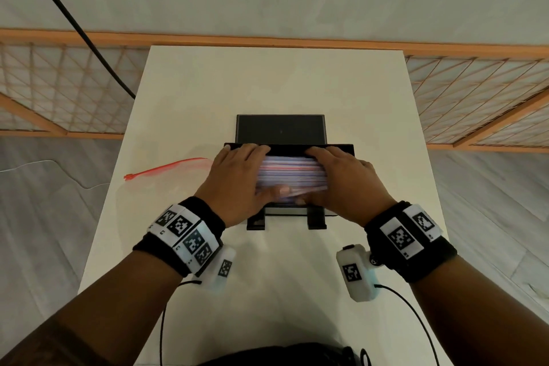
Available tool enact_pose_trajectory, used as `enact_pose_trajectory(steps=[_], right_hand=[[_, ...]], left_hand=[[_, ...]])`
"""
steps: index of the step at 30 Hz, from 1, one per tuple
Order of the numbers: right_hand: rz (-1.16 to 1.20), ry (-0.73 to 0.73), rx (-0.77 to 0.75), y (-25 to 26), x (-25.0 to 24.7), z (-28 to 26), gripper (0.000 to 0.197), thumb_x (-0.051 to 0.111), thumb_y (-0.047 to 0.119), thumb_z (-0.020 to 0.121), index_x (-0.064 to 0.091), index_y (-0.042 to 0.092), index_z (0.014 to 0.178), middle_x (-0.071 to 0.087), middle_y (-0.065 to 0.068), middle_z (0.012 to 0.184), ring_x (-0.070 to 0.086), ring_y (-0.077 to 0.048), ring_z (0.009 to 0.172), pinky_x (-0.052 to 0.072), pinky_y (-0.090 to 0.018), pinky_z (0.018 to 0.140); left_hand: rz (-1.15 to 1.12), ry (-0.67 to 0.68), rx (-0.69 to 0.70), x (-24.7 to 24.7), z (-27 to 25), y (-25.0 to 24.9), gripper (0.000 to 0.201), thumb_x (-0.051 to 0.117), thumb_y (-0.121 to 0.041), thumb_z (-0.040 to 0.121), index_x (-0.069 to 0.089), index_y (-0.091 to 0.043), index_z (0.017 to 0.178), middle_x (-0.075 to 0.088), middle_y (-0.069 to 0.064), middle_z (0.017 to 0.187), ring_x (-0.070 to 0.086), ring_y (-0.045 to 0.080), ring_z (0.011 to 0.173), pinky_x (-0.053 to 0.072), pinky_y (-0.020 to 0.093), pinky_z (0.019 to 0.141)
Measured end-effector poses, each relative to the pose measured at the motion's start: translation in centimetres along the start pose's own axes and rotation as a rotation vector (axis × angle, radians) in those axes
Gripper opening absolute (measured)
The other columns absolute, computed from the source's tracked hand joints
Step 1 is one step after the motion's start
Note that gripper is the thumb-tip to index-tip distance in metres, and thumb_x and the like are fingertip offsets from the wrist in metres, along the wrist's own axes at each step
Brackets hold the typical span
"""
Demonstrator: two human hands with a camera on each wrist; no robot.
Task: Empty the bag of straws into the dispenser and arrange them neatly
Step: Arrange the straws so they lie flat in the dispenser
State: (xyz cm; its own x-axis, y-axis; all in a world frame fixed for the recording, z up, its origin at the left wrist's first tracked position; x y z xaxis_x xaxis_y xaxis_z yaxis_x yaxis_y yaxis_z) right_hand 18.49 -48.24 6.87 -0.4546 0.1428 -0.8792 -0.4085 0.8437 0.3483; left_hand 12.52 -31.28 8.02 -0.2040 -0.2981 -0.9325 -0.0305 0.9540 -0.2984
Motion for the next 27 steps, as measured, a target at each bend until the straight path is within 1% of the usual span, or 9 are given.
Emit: enact_pose_trajectory(steps=[4, 7, 10, 12, 13, 15, 18, 22, 27], right_hand=[[0.016, 0.042, -0.005, -0.2, -0.4, -0.8, 0.082, 0.057, 0.071, 0.09, 0.032, 0.032, 0.157, 0.046, 0.008, 0.153, 0.047, -0.018, 0.139, 0.033, -0.054, 0.118], [-0.077, 0.141, -0.018, 0.0, 0.6, -2.0, 0.082, 0.036, 0.073, 0.096, 0.02, 0.028, 0.162, 0.025, 0.003, 0.169, 0.021, -0.018, 0.156, 0.015, -0.058, 0.124], [-0.13, 0.216, -0.026, 0.2, 2.1, -3.2, 0.103, -0.006, 0.084, 0.08, 0.005, 0.026, 0.165, 0.007, -0.001, 0.175, 0.006, -0.019, 0.161, 0.005, -0.059, 0.124], [-0.176, 0.173, -0.034, 0.2, 2.1, -3.5, 0.117, -0.027, 0.084, 0.071, 0.015, 0.027, 0.164, 0.016, -0.001, 0.173, 0.012, -0.019, 0.16, 0.006, -0.061, 0.123], [-0.185, 0.128, -0.037, 0.2, 1.7, -3.5, 0.111, -0.024, 0.081, 0.077, 0.028, 0.029, 0.16, 0.026, 0.0, 0.169, 0.019, -0.017, 0.158, 0.008, -0.061, 0.122], [-0.161, -0.022, -0.039, 0.4, -0.4, -3.4, 0.068, 0.009, 0.061, 0.097, 0.055, 0.032, 0.139, 0.049, 0.007, 0.151, 0.039, -0.011, 0.146, 0.014, -0.058, 0.118], [-0.128, -0.121, 0.008, 0.2, -3.5, -2.5, 0.027, 0.049, 0.033, 0.1, 0.063, 0.034, 0.122, 0.065, 0.013, 0.126, 0.06, -0.01, 0.121, 0.016, -0.051, 0.115], [-0.231, 0.171, -0.043, 0.4, -2.6, -0.3, 0.051, 0.073, 0.044, 0.084, 0.054, 0.034, 0.13, 0.061, 0.011, 0.124, 0.06, -0.015, 0.118, 0.019, -0.057, 0.113], [-0.31, 0.273, -0.029, 0.4, -0.1, 1.4, 0.058, 0.076, 0.045, 0.079, 0.052, 0.03, 0.129, 0.056, 0.006, 0.112, 0.063, -0.022, 0.108, 0.032, -0.059, 0.102]], left_hand=[[0.044, 0.206, -0.1, 1.7, -1.7, 0.6, 0.081, 0.001, -0.07, 0.089, 0.009, -0.03, 0.159, 0.008, -0.008, 0.168, 0.005, 0.013, 0.155, -0.008, 0.059, 0.12], [0.1, 0.295, -0.112, 3.1, -2.6, 0.8, 0.088, -0.012, -0.073, 0.082, -0.006, -0.031, 0.159, -0.013, -0.009, 0.167, -0.011, 0.012, 0.155, -0.012, 0.061, 0.118], [0.134, 0.335, -0.127, 3.5, -2.8, 0.5, 0.088, -0.013, -0.072, 0.081, -0.007, -0.03, 0.159, -0.015, -0.009, 0.167, -0.012, 0.013, 0.155, -0.013, 0.061, 0.117], [0.129, 0.285, -0.108, 2.8, -2.8, 0.1, 0.082, -0.009, -0.068, 0.088, 0.015, -0.033, 0.158, 0.003, -0.008, 0.168, 0.002, 0.013, 0.156, -0.009, 0.061, 0.117], [0.128, 0.201, -0.085, 1.7, -2.7, -0.1, 0.074, -0.003, -0.063, 0.094, 0.035, -0.035, 0.151, 0.022, -0.01, 0.165, 0.017, 0.013, 0.153, -0.003, 0.059, 0.117], [0.141, -0.011, -0.044, -0.9, -2.5, -0.3, 0.049, 0.023, -0.051, 0.099, 0.064, -0.034, 0.12, 0.057, -0.015, 0.137, 0.045, 0.012, 0.135, 0.009, 0.052, 0.111], [0.141, -0.039, -0.051, -2.9, -1.5, 0.5, 0.029, 0.049, -0.036, 0.09, 0.062, -0.034, 0.116, 0.06, -0.016, 0.124, 0.053, 0.012, 0.121, 0.019, 0.047, 0.107], [0.168, 0.29, -0.072, -1.6, 0.3, 1.7, 0.062, 0.06, -0.048, 0.083, 0.041, -0.034, 0.14, 0.051, -0.011, 0.137, 0.054, 0.015, 0.122, 0.028, 0.052, 0.108], [0.23, 0.414, -0.082, -0.1, 1.6, 1.5, 0.07, 0.072, -0.047, 0.071, 0.044, -0.033, 0.134, 0.057, -0.008, 0.121, 0.059, 0.022, 0.11, 0.039, 0.052, 0.094]])
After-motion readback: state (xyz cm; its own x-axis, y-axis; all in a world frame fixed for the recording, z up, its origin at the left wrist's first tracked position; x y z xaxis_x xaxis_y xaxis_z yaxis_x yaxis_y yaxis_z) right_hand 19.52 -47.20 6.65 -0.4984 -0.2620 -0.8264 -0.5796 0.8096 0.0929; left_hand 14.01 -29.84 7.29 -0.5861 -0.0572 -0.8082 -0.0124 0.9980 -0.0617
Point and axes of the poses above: each hand's wrist, its own z-axis towards the middle knuckle, its own x-axis out of the palm, y = z × x, the point moved 8 cm from there along z, towards the middle knuckle
